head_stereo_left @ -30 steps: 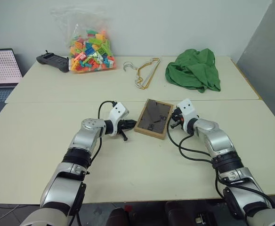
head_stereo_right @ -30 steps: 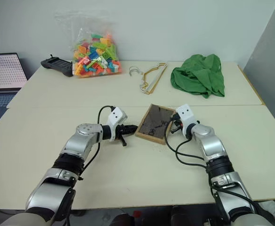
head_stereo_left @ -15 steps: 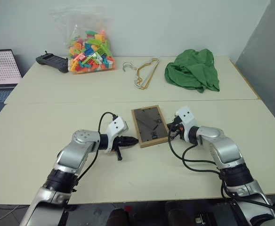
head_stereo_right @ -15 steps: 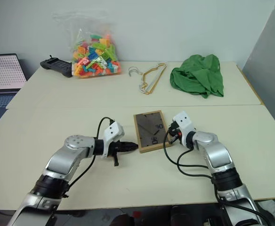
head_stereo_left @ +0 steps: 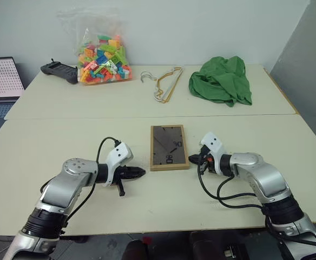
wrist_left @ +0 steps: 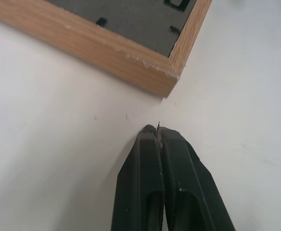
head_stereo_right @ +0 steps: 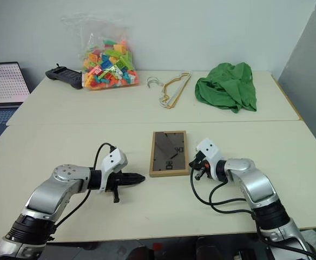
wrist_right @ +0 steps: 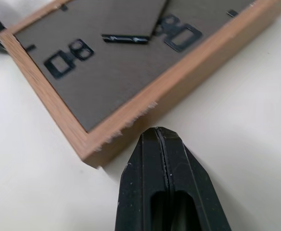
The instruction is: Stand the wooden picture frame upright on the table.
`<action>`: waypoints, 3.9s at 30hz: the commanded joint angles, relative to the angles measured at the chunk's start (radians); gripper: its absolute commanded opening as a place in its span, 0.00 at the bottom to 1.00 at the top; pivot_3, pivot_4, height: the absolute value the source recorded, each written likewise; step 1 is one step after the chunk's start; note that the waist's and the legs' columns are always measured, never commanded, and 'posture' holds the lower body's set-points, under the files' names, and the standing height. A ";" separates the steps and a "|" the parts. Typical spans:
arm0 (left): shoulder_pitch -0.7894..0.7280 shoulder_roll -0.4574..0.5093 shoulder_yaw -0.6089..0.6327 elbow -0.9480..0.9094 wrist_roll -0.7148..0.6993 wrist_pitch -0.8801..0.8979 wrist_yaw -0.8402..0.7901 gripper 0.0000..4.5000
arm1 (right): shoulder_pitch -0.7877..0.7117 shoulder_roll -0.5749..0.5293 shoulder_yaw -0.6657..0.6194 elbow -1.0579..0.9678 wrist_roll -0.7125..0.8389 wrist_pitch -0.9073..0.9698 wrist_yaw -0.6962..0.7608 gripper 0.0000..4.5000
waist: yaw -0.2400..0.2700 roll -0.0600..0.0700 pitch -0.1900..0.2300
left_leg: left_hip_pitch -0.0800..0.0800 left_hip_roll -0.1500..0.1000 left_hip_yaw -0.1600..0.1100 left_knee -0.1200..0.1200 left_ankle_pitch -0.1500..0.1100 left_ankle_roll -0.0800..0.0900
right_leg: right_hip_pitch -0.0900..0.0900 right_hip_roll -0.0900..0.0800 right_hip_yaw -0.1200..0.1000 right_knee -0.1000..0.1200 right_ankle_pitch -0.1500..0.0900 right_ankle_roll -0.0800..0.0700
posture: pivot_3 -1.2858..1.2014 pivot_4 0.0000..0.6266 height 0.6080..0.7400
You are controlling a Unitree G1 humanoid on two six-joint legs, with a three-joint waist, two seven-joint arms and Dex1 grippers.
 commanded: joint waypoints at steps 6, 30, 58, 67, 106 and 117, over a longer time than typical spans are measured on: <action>-0.152 -0.050 0.153 0.170 -0.128 0.071 0.062 0.10 | -0.099 -0.008 -0.036 0.163 -0.055 -0.160 -0.025 0.00 | 0.001 -0.001 0.000 | -0.001 0.000 0.000 0.001 0.000 0.000 | 0.000 0.000 -0.001 0.000 0.000 0.000 | 0.52 0.24 1.00; -0.341 -0.166 0.158 0.567 -0.423 0.698 0.057 0.99 | -0.136 0.098 0.049 0.237 -0.107 -0.261 0.015 0.00 | -0.003 0.000 0.000 | 0.002 0.000 -0.001 0.001 0.001 -0.001 | 0.001 0.000 -0.001 0.002 0.000 0.000 | 0.52 0.24 1.00; -0.350 -0.255 0.320 0.397 -0.498 0.622 0.176 0.40 | -0.142 0.084 -0.133 0.182 -0.082 -0.256 -0.120 0.00 | 0.016 0.001 -0.002 | 0.002 -0.001 0.000 0.001 0.000 0.000 | 0.001 -0.001 0.000 0.004 0.000 0.000 | 0.52 0.24 1.00; -0.478 -0.325 0.471 0.343 -0.591 0.629 0.323 0.28 | -0.368 0.145 -0.246 0.171 0.140 -0.212 0.007 0.00 | 0.013 0.000 -0.001 | 0.000 0.000 -0.001 0.001 0.001 -0.001 | 0.000 -0.001 -0.001 0.002 0.000 0.000 | 0.52 0.24 1.00; -0.332 -0.394 0.626 0.113 -1.003 0.785 0.709 0.28 | -0.234 -0.112 -0.110 0.321 -0.290 -1.163 -0.103 0.75 | 0.003 0.000 -0.001 | -0.002 -0.001 -0.001 0.000 0.001 -0.001 | 0.000 -0.002 -0.003 -0.002 0.000 0.000 | 0.52 0.24 1.00; -0.281 -0.420 0.593 0.094 -1.267 0.807 0.930 0.28 | -0.452 -0.123 0.056 0.734 -0.938 -1.848 -0.752 0.99 | -0.003 -0.001 0.000 | 0.000 0.000 0.001 -0.001 0.003 -0.006 | 0.000 -0.003 0.001 -0.001 0.000 0.000 | 0.52 0.24 1.00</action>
